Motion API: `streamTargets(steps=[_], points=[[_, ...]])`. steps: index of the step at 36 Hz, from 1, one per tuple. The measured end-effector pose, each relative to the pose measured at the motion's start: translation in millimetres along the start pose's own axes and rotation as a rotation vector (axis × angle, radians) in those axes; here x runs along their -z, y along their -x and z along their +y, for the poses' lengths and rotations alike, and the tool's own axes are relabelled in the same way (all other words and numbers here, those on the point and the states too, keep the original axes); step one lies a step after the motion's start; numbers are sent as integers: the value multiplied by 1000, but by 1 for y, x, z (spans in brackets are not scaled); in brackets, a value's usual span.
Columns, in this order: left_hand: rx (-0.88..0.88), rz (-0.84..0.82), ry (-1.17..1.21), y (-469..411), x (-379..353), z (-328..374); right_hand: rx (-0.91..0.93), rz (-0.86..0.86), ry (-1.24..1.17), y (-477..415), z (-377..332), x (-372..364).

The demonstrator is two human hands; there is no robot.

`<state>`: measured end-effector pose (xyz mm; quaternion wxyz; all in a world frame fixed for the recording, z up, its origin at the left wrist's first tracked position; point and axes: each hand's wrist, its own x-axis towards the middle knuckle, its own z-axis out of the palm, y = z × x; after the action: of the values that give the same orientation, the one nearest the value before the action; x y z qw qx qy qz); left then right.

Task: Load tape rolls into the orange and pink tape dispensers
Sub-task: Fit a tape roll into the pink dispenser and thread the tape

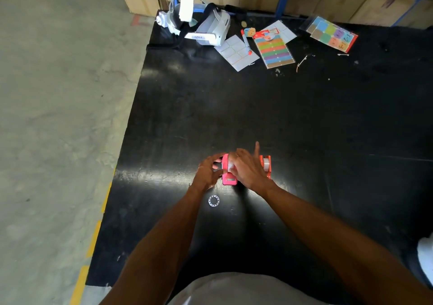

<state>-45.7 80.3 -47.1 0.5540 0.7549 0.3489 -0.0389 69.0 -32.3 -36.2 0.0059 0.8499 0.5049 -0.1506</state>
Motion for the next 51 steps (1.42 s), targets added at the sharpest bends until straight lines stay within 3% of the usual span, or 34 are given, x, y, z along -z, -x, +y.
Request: streamTargets(steps=[16,26,51], points=[[36,-10,23,-2,0,0,53,76,-12,8,1,5],[-84,-45,-122,0,-1,1,87,150,-60,21,-2,-8],[-94,-43,-107,-4,-1,1,114,68,-16,44,-15,-4]])
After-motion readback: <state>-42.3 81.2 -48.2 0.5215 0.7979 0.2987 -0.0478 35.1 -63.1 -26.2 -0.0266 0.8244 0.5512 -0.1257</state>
